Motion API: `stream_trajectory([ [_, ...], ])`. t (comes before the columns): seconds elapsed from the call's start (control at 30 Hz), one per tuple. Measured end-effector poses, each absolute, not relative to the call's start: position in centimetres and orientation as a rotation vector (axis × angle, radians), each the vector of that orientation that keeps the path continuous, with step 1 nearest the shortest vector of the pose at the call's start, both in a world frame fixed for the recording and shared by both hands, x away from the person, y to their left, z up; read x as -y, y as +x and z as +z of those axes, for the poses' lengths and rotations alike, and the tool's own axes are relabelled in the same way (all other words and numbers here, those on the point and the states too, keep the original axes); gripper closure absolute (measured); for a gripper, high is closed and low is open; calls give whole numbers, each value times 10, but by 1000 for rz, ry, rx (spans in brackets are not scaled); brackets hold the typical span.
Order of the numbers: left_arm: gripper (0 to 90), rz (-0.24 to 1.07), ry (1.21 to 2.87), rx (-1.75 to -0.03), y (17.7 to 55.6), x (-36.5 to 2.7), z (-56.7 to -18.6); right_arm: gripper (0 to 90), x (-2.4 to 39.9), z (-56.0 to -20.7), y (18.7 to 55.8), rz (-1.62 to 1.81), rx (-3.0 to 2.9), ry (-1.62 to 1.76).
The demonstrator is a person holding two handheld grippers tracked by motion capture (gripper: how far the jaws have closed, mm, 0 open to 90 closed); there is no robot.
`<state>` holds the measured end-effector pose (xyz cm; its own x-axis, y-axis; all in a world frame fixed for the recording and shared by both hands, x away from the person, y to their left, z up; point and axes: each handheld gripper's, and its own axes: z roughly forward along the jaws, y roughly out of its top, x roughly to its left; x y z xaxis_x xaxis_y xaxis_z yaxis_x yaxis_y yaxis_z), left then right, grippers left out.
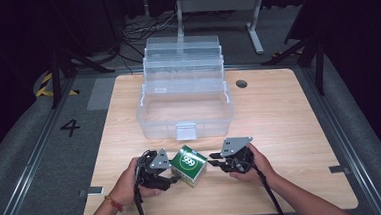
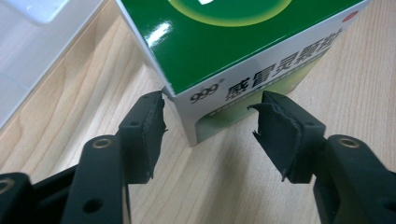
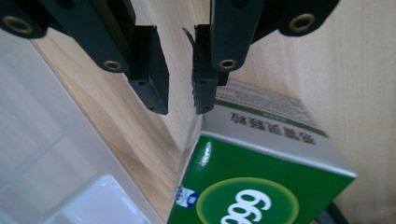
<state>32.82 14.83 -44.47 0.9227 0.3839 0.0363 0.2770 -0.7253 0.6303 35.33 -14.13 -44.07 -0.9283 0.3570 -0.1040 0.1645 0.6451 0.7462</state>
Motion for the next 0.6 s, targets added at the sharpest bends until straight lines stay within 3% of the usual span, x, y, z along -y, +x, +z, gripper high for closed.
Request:
stream_trajectory([
  [0.13, 482, 197, 2438, -450, 322, -148, -443, 779, 138, -442, 358, 1160, -2619, 454],
  [0.33, 479, 211, 2459, -460, 312, -149, -441, 780, 129, -444, 362, 1104, -2608, 425],
  [0.6, 484, 195, 2438, -485, 311, -158, -443, 799, 157, -435, 348, 1187, -2634, 431],
])
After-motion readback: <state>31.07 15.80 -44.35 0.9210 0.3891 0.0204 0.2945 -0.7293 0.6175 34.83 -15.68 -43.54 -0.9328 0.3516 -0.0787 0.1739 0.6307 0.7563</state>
